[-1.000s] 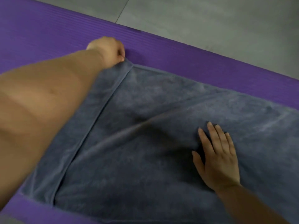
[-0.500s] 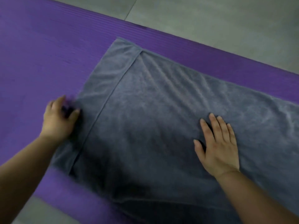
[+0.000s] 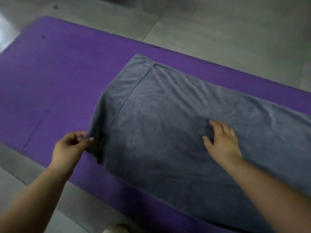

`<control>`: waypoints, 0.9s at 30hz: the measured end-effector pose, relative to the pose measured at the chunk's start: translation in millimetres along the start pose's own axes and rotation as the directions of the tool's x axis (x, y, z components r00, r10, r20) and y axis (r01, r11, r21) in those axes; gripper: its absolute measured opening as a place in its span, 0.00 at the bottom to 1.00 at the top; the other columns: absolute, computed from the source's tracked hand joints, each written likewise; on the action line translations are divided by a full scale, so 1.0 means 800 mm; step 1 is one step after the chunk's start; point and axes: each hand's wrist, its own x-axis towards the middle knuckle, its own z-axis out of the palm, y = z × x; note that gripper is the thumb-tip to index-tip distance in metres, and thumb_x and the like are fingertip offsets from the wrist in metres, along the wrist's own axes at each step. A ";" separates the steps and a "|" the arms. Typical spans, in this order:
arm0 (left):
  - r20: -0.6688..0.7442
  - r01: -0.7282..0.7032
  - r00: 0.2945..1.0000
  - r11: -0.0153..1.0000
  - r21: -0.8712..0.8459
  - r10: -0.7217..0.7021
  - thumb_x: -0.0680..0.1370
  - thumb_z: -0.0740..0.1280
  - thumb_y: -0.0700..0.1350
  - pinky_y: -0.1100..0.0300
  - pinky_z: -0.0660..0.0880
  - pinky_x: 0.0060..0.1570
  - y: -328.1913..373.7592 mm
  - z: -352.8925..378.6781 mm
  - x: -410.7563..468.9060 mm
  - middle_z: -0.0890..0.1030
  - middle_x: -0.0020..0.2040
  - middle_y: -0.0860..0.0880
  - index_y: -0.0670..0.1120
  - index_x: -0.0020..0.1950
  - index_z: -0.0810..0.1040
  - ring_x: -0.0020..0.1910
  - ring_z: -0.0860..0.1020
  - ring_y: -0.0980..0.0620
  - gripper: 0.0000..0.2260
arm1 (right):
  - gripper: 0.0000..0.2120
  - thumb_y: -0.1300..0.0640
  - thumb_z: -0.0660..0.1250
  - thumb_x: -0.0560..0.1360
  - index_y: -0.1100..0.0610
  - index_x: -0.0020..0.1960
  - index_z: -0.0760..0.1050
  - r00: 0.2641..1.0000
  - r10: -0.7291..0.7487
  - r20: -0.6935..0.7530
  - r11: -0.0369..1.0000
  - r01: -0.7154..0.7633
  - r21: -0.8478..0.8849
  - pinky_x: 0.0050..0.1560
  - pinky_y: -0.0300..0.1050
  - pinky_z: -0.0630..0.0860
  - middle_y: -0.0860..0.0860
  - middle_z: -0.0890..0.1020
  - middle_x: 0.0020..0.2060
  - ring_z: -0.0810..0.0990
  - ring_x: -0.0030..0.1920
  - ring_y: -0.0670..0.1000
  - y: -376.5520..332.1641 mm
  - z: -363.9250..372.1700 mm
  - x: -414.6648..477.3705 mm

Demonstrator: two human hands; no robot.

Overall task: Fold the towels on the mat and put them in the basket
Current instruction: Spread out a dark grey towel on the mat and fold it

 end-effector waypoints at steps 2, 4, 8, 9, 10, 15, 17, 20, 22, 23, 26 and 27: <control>0.162 -0.045 0.985 0.994 -0.096 0.060 0.73 0.65 0.30 0.76 0.70 0.30 0.028 0.032 -0.034 0.77 0.26 0.53 0.47 0.38 0.76 0.25 0.72 0.63 0.12 | 0.18 0.57 0.62 0.76 0.61 0.64 0.70 0.997 0.054 0.056 0.958 -0.068 0.278 0.60 0.40 0.64 0.58 0.75 0.60 0.72 0.61 0.55 -0.016 -0.008 -0.015; 0.333 -0.019 0.940 0.986 -0.163 0.073 0.73 0.64 0.30 0.74 0.70 0.30 0.052 0.070 -0.072 0.77 0.31 0.49 0.46 0.39 0.77 0.29 0.72 0.60 0.11 | 0.10 0.57 0.62 0.77 0.60 0.55 0.76 0.967 0.056 0.248 0.837 -0.181 0.517 0.52 0.41 0.70 0.56 0.80 0.50 0.76 0.51 0.51 -0.041 -0.014 -0.035; 0.664 0.034 0.744 0.987 -0.154 0.078 0.74 0.62 0.29 0.75 0.73 0.35 0.075 0.128 -0.133 0.82 0.31 0.54 0.48 0.38 0.82 0.32 0.78 0.64 0.16 | 0.03 0.52 0.61 0.77 0.51 0.47 0.72 0.883 -0.036 0.468 0.578 -0.364 0.731 0.46 0.47 0.77 0.50 0.78 0.48 0.77 0.50 0.50 -0.066 -0.022 -0.071; 0.743 0.042 0.666 0.991 -0.129 0.069 0.74 0.62 0.29 0.74 0.74 0.37 0.076 0.136 -0.141 0.83 0.33 0.54 0.48 0.38 0.83 0.35 0.79 0.64 0.17 | 0.05 0.53 0.62 0.76 0.52 0.51 0.72 0.884 -0.047 0.466 0.570 -0.359 0.739 0.46 0.46 0.78 0.49 0.78 0.49 0.78 0.51 0.50 -0.063 -0.023 -0.075; 0.802 0.053 0.595 0.993 -0.106 0.053 0.74 0.64 0.31 0.73 0.74 0.38 0.077 0.142 -0.146 0.84 0.35 0.53 0.48 0.37 0.84 0.37 0.79 0.63 0.16 | 0.09 0.55 0.63 0.76 0.55 0.56 0.73 0.895 -0.048 0.443 0.589 -0.333 0.737 0.49 0.46 0.78 0.49 0.78 0.51 0.78 0.53 0.51 -0.058 -0.023 -0.079; 0.811 -0.139 0.584 0.981 0.137 -0.031 0.72 0.67 0.33 0.75 0.71 0.31 0.097 0.159 -0.120 0.80 0.27 0.53 0.50 0.32 0.83 0.27 0.75 0.64 0.15 | 0.13 0.66 0.59 0.75 0.60 0.58 0.72 0.927 -0.055 0.371 0.679 -0.238 0.695 0.44 0.48 0.79 0.57 0.79 0.53 0.79 0.48 0.55 -0.038 -0.024 -0.088; 0.656 -0.249 0.750 0.956 0.158 0.087 0.76 0.64 0.35 0.75 0.71 0.31 0.123 0.184 -0.102 0.79 0.29 0.55 0.46 0.42 0.81 0.30 0.77 0.61 0.09 | 0.14 0.65 0.56 0.75 0.59 0.60 0.70 0.940 -0.094 0.328 0.754 -0.148 0.640 0.43 0.47 0.78 0.58 0.78 0.54 0.78 0.48 0.56 -0.038 -0.028 -0.091; 0.610 -0.494 0.773 0.768 0.407 0.174 0.74 0.68 0.49 0.62 0.71 0.53 0.165 0.234 -0.081 0.79 0.53 0.45 0.42 0.63 0.72 0.56 0.77 0.46 0.20 | 0.15 0.64 0.56 0.76 0.60 0.61 0.68 0.952 -0.178 0.249 0.869 0.033 0.494 0.56 0.47 0.71 0.59 0.76 0.58 0.75 0.58 0.59 -0.042 -0.035 -0.096; 0.683 -0.636 0.725 0.475 0.609 0.095 0.72 0.69 0.53 0.55 0.69 0.59 0.179 0.265 -0.065 0.74 0.63 0.43 0.42 0.68 0.63 0.62 0.73 0.43 0.30 | 0.14 0.65 0.56 0.76 0.62 0.61 0.68 0.932 -0.244 0.267 0.890 0.106 0.444 0.57 0.46 0.69 0.60 0.75 0.59 0.73 0.60 0.59 -0.049 -0.040 -0.101; 0.680 -0.658 0.731 0.326 0.679 0.058 0.73 0.68 0.51 0.52 0.69 0.60 0.184 0.276 -0.056 0.72 0.65 0.42 0.42 0.70 0.61 0.63 0.72 0.42 0.30 | 0.14 0.65 0.55 0.76 0.62 0.61 0.68 0.922 -0.273 0.275 0.896 0.139 0.422 0.58 0.46 0.69 0.61 0.74 0.60 0.73 0.60 0.59 -0.051 -0.042 -0.103; 0.569 -0.582 0.813 0.222 0.783 0.122 0.80 0.57 0.45 0.47 0.68 0.60 0.198 0.285 -0.031 0.70 0.66 0.37 0.40 0.71 0.60 0.64 0.70 0.38 0.20 | 0.12 0.67 0.55 0.76 0.64 0.58 0.69 0.898 -0.334 0.286 0.889 0.199 0.413 0.50 0.41 0.68 0.61 0.75 0.57 0.74 0.58 0.59 -0.049 -0.047 -0.110; 0.537 -0.562 0.827 0.248 0.789 0.167 0.81 0.55 0.43 0.48 0.68 0.59 0.201 0.281 -0.021 0.71 0.65 0.36 0.39 0.70 0.61 0.63 0.71 0.37 0.18 | 0.11 0.67 0.55 0.75 0.64 0.57 0.70 0.886 -0.345 0.310 0.885 0.197 0.422 0.48 0.40 0.68 0.61 0.75 0.56 0.74 0.57 0.59 -0.047 -0.050 -0.112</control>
